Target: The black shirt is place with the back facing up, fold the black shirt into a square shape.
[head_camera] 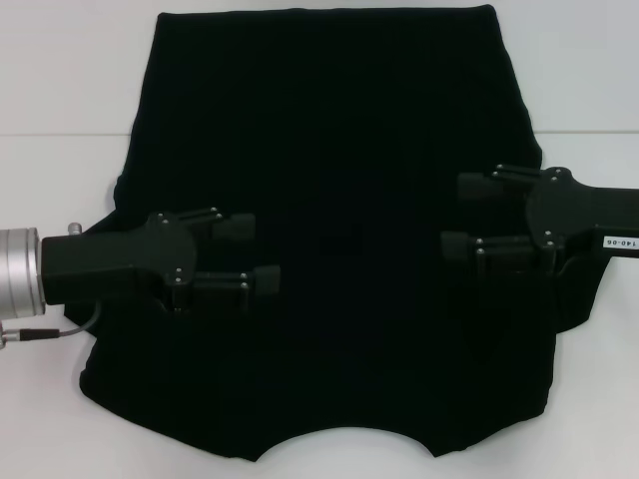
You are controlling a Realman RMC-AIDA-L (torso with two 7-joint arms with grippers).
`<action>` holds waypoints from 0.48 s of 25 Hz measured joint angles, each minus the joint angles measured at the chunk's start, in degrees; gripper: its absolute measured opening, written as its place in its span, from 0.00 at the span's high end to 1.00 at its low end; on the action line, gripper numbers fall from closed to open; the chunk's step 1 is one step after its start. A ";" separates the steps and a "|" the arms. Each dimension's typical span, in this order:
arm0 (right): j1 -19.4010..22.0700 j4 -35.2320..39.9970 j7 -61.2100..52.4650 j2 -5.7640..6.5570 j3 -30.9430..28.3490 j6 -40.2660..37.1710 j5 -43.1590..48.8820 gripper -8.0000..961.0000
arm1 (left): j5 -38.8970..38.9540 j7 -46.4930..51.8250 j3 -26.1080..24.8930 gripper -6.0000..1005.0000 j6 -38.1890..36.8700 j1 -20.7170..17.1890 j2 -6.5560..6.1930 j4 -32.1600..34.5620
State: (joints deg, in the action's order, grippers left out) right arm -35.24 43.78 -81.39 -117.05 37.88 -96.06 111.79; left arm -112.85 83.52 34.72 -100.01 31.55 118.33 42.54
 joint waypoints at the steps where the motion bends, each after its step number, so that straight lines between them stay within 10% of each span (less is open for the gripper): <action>1: 0.00 -0.01 0.00 -0.04 0.00 0.01 0.00 0.05 | 0.00 0.01 0.00 0.13 0.00 0.00 0.00 0.00; 12: -0.09 -0.17 -0.73 -0.20 0.73 0.42 1.42 0.05 | -1.93 0.71 -0.09 0.13 1.16 -0.10 0.07 -0.12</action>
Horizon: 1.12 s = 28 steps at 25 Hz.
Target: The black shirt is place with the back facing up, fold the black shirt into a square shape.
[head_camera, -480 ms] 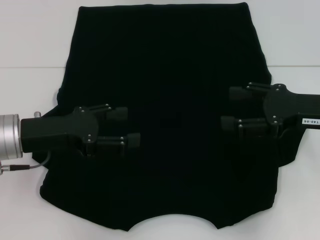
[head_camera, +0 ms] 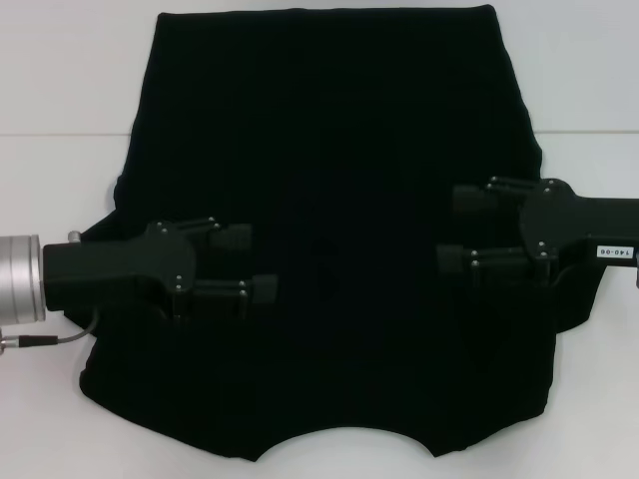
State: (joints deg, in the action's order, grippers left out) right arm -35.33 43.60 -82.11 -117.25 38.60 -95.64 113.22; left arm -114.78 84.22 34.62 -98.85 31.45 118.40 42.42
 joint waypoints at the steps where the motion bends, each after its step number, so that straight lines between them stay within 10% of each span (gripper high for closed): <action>1: 0.01 -0.01 -0.17 0.00 -0.04 0.02 0.27 0.05 | -0.42 0.19 0.00 0.13 0.30 0.01 0.01 0.03; 17: -1.55 -0.49 -1.49 -2.04 0.02 2.25 0.33 0.05 | -2.54 20.51 -8.43 0.13 17.72 -0.01 -0.34 2.00; 28: -4.25 -3.14 -3.41 -2.44 0.94 4.69 0.16 0.05 | -21.73 43.85 -8.88 0.13 22.23 -0.58 -0.67 16.31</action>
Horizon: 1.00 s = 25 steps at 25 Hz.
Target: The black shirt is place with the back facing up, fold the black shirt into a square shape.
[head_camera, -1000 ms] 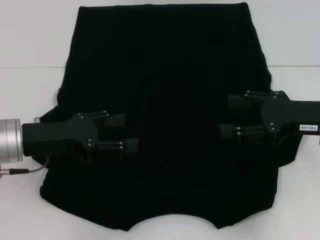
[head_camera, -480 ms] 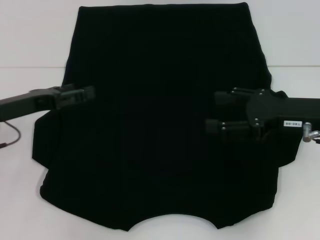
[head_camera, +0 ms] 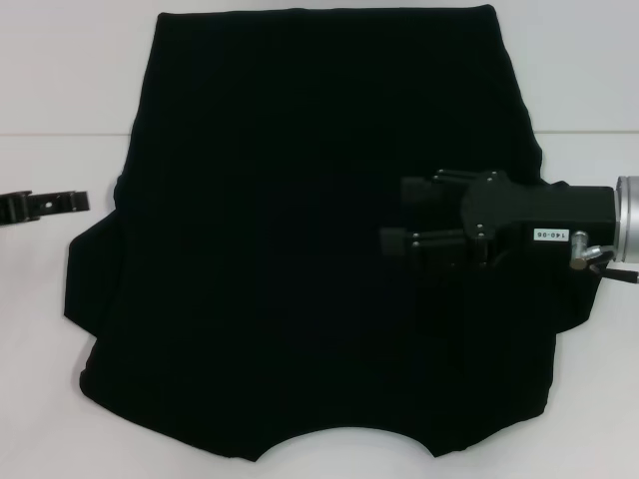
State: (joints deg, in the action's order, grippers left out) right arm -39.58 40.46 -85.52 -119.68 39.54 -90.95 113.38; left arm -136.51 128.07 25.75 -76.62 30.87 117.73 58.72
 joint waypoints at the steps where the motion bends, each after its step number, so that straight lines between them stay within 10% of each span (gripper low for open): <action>1: -0.10 -0.10 0.00 -0.04 0.13 0.19 -0.02 0.05 | -2.16 1.55 0.11 0.13 -0.48 0.21 -0.11 0.69; 25: -0.24 -0.21 0.13 0.07 0.54 0.77 0.00 0.05 | -14.14 9.62 4.27 0.13 1.04 2.20 0.08 -3.70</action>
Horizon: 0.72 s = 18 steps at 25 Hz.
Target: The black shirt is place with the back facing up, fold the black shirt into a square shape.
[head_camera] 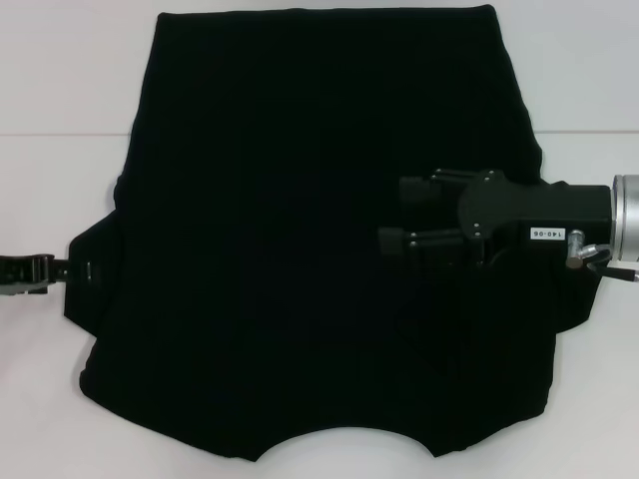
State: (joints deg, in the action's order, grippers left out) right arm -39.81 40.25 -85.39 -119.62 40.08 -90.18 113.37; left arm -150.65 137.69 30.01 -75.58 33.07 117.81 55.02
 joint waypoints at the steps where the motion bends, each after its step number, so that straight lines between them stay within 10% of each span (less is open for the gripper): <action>1: 0.00 0.00 0.02 0.00 0.00 0.02 -0.01 0.05 | -0.28 0.04 0.02 0.13 0.28 0.08 0.00 -0.38; 18: 0.00 0.00 0.28 0.00 -0.07 0.67 -0.09 0.05 | -1.05 0.13 1.00 0.13 2.51 0.90 0.04 -3.20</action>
State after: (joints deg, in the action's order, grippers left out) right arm -39.81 40.26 -85.11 -119.61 40.02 -89.51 113.28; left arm -151.70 137.81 31.02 -73.07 33.97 117.86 51.82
